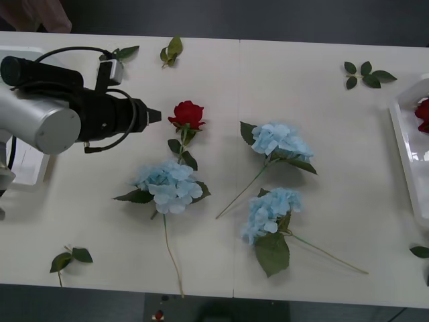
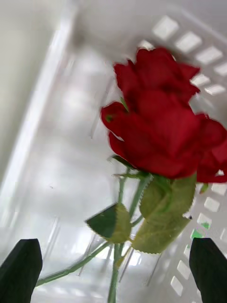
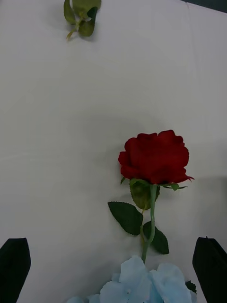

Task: Put the red flowers into the right box and the blue flowers into the left box

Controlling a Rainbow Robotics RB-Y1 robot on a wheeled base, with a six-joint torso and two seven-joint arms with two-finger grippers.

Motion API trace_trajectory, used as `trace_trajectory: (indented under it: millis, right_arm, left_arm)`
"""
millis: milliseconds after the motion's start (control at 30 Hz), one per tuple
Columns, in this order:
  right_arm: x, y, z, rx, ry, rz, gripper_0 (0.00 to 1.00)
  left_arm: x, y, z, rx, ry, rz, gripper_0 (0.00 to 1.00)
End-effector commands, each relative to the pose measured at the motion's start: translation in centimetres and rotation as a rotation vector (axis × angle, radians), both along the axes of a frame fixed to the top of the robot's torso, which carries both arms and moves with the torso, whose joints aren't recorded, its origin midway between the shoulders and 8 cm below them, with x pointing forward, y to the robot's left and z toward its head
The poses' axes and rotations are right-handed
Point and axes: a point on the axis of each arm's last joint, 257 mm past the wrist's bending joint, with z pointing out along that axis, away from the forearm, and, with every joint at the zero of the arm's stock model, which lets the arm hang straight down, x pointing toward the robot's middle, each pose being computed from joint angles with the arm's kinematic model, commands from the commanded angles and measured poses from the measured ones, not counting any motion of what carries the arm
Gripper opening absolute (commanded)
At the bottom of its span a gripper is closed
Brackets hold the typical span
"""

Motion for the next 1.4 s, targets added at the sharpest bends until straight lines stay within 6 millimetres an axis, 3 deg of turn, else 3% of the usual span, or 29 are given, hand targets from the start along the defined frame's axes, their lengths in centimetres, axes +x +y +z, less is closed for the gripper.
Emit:
trace_trajectory:
  millis: [33, 200, 400, 633, 967, 1400]
  right_arm:
    - [1.4, 2.7, 4.8, -0.081, -0.053, 0.187, 0.91]
    - [1.3, 6.1, 5.1, -0.097, -0.049, 0.381, 0.91]
    - [0.0, 12.0, 5.2, -0.031, -0.050, 0.642, 0.91]
    - [-2.2, 17.3, 5.4, 0.021, -0.015, 0.792, 0.91]
    - [-4.2, 22.9, 4.9, 0.023, 0.009, 0.936, 0.90]
    - [-8.1, 30.3, 2.9, 0.089, 0.040, 0.957, 0.91]
  left_arm:
    - [1.5, -1.5, 1.2, -0.009, -0.027, 0.000, 1.00]
    - [1.9, -2.5, 0.0, 0.024, -0.009, -0.013, 1.00]
    - [2.4, -3.9, -2.1, 0.089, 0.026, -0.032, 1.00]
    - [1.3, -6.3, -4.0, 0.107, 0.046, -0.069, 1.00]
    - [0.7, -8.9, -5.7, 0.144, 0.047, -0.057, 1.00]
    - [2.4, -9.3, -9.1, 0.177, 0.089, -0.029, 1.00]
